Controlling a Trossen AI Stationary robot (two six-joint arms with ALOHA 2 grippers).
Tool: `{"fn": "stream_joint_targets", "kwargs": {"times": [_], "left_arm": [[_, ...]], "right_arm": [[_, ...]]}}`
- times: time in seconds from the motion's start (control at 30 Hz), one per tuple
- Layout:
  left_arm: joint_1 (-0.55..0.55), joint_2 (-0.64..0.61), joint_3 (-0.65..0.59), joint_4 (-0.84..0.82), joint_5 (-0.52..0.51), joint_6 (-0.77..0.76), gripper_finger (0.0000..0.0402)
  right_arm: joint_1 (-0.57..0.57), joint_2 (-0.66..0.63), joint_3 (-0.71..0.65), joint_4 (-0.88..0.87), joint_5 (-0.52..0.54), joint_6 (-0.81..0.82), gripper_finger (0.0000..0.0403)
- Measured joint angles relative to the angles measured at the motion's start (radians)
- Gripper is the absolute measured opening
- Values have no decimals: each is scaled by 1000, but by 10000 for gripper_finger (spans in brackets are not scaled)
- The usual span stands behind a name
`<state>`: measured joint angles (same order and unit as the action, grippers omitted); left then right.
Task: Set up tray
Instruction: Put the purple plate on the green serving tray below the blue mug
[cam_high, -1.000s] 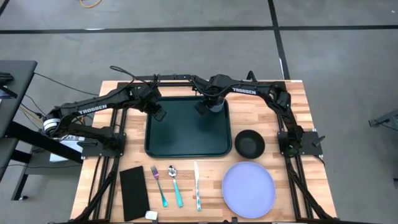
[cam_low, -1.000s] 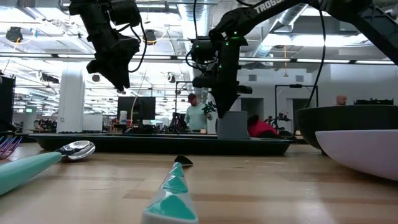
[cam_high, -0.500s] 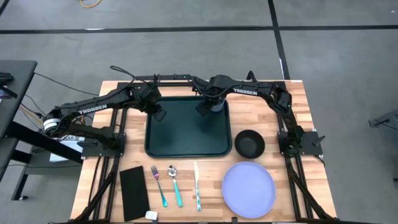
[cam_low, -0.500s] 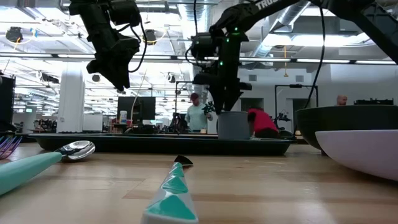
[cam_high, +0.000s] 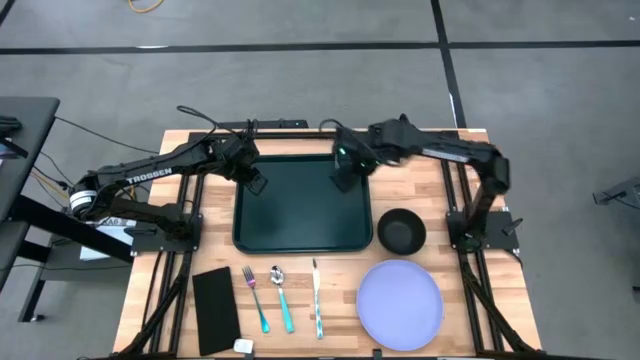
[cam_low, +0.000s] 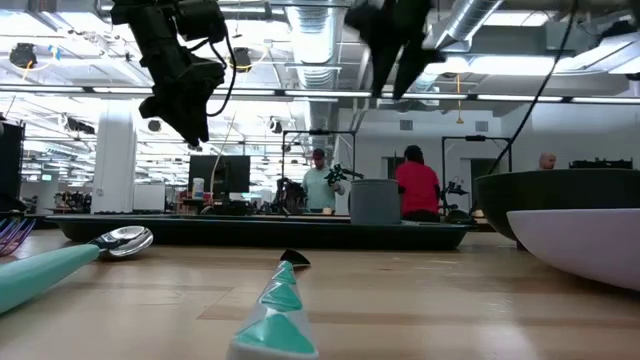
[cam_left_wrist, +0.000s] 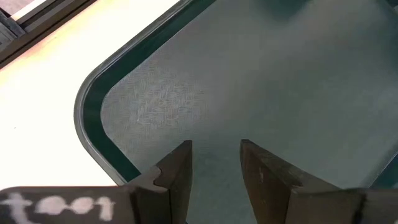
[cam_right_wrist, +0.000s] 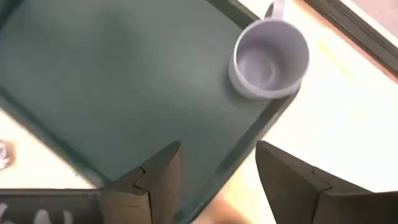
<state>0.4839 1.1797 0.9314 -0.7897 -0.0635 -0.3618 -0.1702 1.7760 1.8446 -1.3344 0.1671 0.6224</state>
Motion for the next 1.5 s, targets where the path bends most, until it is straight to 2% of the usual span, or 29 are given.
{"fn": "stream_joint_targets", "kwargs": {"times": [0.17, 0.33, 0.4, 0.57, 0.7, 0.87, 0.97, 1.1, 1.3, 1.5], "left_arm": [[-1, 0, 0, 5, 63, 16, 122], [-32, 0, 0, 5, 135, 50, 122], [-61, 0, 0, 14, 166, 85, 122], [-205, 0, 0, 45, 199, 216, 122], [-350, 0, 0, 70, 183, 221, 122], [-521, -2, 0, 264, 126, 176, 122], [-600, -4, 1, 368, 75, 137, 122], [-672, -4, 1, 399, -27, 71, 122], [-733, -4, 1, 396, -125, -15, 122], [-757, -4, 1, 397, -144, -82, 122]], "right_arm": [[167, -70, 0, -116, 43, 215, 187], [330, -70, -1, -243, 51, 436, 181], [388, -62, -16, -229, 49, 502, 179], [500, -58, -105, -227, 44, 643, 175], [588, -60, -202, -209, 55, 715, 176], [674, -59, -353, -102, 57, 792, 170], [685, -58, -444, 12, 32, 792, 164], [671, -58, -514, 116, 12, 745, 157], [626, -58, -537, 94, 15, 646, 147], [581, -58, -560, 117, -16, 531, 142]]}}
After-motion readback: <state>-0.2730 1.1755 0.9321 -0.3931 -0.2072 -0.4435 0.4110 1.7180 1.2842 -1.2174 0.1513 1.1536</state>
